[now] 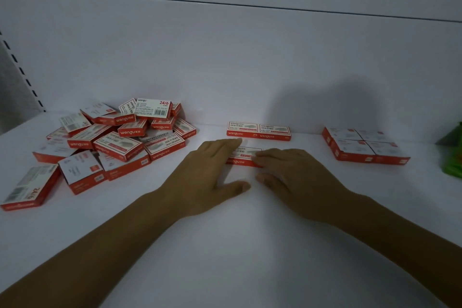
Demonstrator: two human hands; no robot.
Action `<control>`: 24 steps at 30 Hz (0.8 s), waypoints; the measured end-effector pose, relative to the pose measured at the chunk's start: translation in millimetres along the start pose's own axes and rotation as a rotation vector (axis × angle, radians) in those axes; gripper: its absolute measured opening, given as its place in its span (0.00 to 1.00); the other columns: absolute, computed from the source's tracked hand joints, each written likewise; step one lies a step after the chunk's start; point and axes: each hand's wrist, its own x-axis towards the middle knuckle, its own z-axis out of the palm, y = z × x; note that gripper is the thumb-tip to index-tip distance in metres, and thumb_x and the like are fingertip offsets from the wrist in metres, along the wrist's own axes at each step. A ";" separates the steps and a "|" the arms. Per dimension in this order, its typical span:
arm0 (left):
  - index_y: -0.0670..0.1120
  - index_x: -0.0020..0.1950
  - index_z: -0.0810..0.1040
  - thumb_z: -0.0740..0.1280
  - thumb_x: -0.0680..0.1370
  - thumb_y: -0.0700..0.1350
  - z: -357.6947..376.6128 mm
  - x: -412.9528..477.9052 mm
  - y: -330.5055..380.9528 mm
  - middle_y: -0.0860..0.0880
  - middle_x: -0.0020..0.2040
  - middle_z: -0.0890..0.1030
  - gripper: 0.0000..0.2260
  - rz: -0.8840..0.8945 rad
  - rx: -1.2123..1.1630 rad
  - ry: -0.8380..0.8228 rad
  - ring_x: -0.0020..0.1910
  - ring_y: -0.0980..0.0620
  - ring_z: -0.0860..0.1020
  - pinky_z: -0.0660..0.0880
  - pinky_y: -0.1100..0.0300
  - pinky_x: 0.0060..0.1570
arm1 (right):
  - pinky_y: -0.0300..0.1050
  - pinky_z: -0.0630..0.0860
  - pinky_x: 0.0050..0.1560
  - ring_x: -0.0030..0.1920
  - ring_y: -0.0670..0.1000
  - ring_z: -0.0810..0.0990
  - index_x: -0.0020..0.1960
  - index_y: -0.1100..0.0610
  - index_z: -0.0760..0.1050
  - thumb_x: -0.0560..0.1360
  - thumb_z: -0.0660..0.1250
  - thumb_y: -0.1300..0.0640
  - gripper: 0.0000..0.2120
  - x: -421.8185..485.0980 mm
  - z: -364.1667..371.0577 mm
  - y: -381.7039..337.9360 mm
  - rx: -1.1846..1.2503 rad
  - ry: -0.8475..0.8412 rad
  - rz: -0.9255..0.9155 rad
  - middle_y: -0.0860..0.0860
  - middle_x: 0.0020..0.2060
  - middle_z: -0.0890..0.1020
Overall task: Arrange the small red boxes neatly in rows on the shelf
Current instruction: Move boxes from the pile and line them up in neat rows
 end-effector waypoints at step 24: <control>0.57 0.76 0.52 0.47 0.70 0.72 4.0 4.2 -10.7 0.58 0.76 0.54 0.37 -0.067 0.011 -0.063 0.74 0.59 0.53 0.57 0.55 0.72 | 0.41 0.48 0.69 0.72 0.47 0.59 0.73 0.50 0.59 0.75 0.48 0.42 0.28 26.6 30.7 20.9 0.124 0.175 0.055 0.47 0.72 0.63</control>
